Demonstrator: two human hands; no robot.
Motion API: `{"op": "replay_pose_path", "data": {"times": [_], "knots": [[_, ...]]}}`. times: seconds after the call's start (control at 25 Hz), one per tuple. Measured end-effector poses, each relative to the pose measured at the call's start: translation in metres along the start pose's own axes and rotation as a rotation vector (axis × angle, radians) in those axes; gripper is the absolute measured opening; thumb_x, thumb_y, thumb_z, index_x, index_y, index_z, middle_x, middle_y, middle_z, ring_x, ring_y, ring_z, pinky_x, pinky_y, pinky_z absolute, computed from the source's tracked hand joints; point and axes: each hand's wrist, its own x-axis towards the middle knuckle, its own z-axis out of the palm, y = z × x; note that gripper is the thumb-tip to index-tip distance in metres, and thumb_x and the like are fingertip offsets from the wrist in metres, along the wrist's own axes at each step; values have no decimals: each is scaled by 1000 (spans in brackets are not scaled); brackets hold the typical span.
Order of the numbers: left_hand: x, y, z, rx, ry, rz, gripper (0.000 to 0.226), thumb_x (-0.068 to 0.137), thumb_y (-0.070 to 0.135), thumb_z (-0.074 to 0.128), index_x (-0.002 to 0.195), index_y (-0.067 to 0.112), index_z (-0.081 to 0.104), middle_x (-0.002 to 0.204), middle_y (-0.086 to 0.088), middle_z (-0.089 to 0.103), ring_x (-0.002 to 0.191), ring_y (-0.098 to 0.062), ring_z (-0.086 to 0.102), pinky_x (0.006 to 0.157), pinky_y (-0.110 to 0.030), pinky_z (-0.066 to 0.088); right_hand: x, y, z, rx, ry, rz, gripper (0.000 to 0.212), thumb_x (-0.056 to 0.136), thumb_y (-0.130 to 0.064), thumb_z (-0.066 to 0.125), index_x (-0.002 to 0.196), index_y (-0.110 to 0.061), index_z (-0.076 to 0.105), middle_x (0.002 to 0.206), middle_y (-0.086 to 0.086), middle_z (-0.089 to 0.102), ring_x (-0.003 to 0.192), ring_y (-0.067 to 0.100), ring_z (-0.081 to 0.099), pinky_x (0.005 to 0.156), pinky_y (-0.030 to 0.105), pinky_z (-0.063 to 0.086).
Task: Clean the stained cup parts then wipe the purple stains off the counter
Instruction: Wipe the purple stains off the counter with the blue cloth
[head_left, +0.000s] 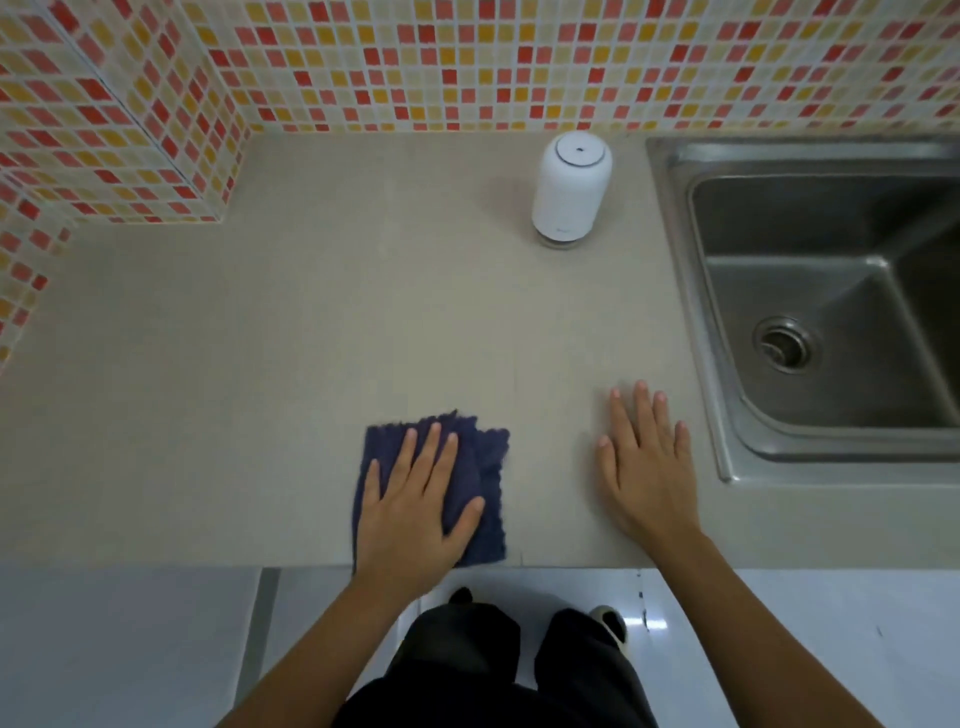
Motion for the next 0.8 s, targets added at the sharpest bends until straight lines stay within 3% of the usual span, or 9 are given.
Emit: {"op": "replay_pose_path", "data": {"times": [0.2, 0.4, 0.64, 0.8], "knots": [[95, 29, -12, -35, 22, -222, 71, 90, 61, 15, 150, 24, 6, 159, 4, 6, 146, -18, -1, 114, -55, 4, 11, 65, -25, -10, 49, 130, 68, 87, -45, 7, 148, -17, 18, 157, 10, 13, 145, 28, 5, 114, 49, 6], [161, 123, -1, -49, -51, -103, 72, 91, 61, 17, 150, 24, 1, 159, 5, -3, 146, -21, -9, 112, -59, -1, -3, 130, -31, -43, -43, 115, 67, 87, -45, 2, 148, -24, 17, 157, 9, 12, 145, 28, 5, 114, 49, 7], [118, 213, 20, -37, -50, 53, 73, 90, 60, 21, 150, 23, 3, 159, 4, -2, 146, -21, -8, 113, -57, 0, -5, 158, -34, -41, -53, 71, 66, 85, -41, 1, 147, -28, 19, 156, 8, 17, 144, 27, 11, 114, 49, 11], [61, 228, 34, 19, 8, 66, 75, 87, 62, 27, 149, 22, 14, 158, 2, 12, 146, -22, 6, 112, -56, 9, -4, 176, -39, -12, -74, 56, 67, 84, -43, -2, 148, -27, 13, 157, 7, 11, 145, 25, 5, 115, 48, 7]]}}
